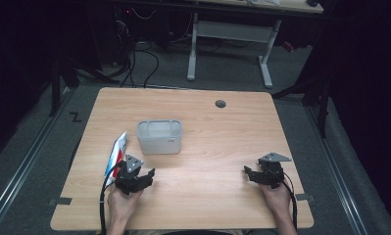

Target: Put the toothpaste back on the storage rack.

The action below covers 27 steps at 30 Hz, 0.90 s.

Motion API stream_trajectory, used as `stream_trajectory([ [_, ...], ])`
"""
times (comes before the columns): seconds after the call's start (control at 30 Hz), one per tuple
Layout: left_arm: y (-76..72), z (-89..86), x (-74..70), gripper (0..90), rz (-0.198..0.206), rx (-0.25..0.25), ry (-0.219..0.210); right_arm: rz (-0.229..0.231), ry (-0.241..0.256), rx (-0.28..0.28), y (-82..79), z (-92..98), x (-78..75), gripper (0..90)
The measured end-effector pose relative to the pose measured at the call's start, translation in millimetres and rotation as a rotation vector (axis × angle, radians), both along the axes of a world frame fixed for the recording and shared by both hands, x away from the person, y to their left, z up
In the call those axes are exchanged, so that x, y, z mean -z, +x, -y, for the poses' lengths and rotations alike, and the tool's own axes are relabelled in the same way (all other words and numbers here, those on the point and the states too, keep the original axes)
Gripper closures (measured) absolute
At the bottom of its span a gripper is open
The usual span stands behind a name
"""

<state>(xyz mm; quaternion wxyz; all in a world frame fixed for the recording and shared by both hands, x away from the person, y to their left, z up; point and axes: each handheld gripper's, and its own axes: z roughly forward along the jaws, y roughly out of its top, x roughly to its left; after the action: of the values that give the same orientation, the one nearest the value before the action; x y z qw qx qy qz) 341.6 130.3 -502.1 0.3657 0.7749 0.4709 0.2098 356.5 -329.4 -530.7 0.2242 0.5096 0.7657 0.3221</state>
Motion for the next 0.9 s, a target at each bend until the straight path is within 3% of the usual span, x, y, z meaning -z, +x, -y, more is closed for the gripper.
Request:
stream_trajectory([
  [0.37,-5.2,-12.3,-9.5,44.8,0.020,-0.008,0.004,0.000,0.000,0.001,0.0,0.0,0.0,29.7],
  [0.9,-8.6,-36.5,-28.5,46.4,0.038,-0.023,-0.024,0.000,-0.001,0.000,-0.1,-0.1,0.0,29.7],
])
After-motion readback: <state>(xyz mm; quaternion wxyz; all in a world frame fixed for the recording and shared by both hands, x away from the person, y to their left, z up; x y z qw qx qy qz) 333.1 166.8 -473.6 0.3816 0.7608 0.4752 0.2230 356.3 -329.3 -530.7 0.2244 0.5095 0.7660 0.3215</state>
